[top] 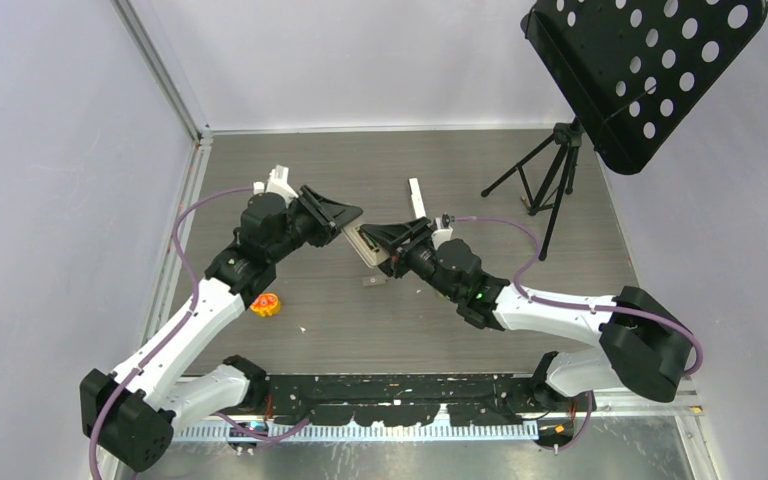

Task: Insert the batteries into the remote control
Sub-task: Load the battery into the remote control.

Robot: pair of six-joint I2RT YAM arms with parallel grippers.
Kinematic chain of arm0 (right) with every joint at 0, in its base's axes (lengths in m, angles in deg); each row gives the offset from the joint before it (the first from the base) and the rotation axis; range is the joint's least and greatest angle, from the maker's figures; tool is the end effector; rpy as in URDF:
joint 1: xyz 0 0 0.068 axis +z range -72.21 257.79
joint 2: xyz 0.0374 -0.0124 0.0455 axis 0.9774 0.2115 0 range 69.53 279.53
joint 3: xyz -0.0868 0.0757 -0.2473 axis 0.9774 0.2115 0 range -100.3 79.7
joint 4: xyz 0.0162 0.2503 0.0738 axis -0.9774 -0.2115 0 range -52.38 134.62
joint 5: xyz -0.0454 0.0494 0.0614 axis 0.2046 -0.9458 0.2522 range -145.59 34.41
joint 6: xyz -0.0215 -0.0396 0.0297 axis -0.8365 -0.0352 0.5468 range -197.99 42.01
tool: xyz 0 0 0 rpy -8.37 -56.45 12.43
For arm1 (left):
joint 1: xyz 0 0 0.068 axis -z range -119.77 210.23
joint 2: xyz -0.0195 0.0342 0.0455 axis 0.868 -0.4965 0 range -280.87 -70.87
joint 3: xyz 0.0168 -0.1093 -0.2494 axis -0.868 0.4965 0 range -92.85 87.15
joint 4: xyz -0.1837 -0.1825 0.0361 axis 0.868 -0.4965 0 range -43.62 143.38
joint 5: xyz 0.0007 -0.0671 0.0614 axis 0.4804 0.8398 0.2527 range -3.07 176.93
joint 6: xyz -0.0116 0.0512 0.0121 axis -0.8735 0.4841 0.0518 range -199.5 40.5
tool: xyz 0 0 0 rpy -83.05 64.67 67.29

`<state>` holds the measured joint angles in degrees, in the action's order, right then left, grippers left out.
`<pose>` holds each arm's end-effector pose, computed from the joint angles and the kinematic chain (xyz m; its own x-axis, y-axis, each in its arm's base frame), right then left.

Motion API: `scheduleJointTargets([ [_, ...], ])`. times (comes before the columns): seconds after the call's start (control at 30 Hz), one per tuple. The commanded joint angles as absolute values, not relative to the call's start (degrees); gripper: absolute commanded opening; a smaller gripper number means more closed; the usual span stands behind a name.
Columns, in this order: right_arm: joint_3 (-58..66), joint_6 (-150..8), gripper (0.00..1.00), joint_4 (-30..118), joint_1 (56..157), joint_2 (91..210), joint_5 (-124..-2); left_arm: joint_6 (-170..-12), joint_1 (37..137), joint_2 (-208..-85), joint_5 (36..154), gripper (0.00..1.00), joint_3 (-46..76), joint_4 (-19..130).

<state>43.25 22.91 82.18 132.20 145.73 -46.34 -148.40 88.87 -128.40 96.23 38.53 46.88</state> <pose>0.1752 0.2348 0.2551 -0.6921 0.6983 0.1828 0.1560 -0.1026 0.9824 0.2033 -0.1176 0.3285 -0.6528 -0.6926 -0.3068 0.0018 0.4036 -0.9149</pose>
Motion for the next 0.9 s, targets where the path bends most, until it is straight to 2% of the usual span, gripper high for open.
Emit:
scheduleJointTargets([
  [0.0, 43.1, 20.6, 0.44, 82.9, 131.9, 144.4, -48.3, -147.5, 89.1, -129.2, 97.6, 0.0, 35.9, 51.6],
  [0.07, 43.4, 19.6, 0.41, 82.4, 131.8, 143.9, -48.1, -147.8, 89.1, -129.9, 98.1, 0.0, 34.5, 51.4],
  [0.17, 44.1, 17.4, 0.41, 81.6, 131.5, 142.6, -47.6, -147.6, 89.1, -130.4, 98.6, 0.0, 33.4, 51.4],
  [0.23, 44.1, 14.1, 0.51, 80.2, 131.0, 140.9, -47.4, -146.4, 89.0, -130.4, 98.4, 0.0, 33.3, 51.1],
  [0.33, 42.9, 6.4, 0.75, 73.0, 130.0, 136.4, -46.3, -144.8, 88.1, -130.4, 99.2, 0.0, 35.0, 50.9],
  [0.43, 39.2, -5.0, 0.83, 59.9, 128.8, 130.8, -44.1, -141.4, 86.3, -130.2, 99.5, 0.0, 37.4, 49.4],
  [0.63, 27.1, -32.4, 0.83, 28.5, 126.5, 127.6, -32.6, -137.5, 81.9, -127.5, 99.4, 0.0, 43.8, 47.7],
  [0.8, 16.2, -48.9, 0.77, 10.3, 121.8, 138.3, -21.6, -133.7, 81.2, -125.6, 98.9, 0.0, 44.1, 44.2],
  [0.87, 12.6, -52.7, 0.7, 6.2, 119.5, 142.7, -16.6, -132.7, 81.1, -125.1, 98.7, 0.0, 43.9, 43.3],
])
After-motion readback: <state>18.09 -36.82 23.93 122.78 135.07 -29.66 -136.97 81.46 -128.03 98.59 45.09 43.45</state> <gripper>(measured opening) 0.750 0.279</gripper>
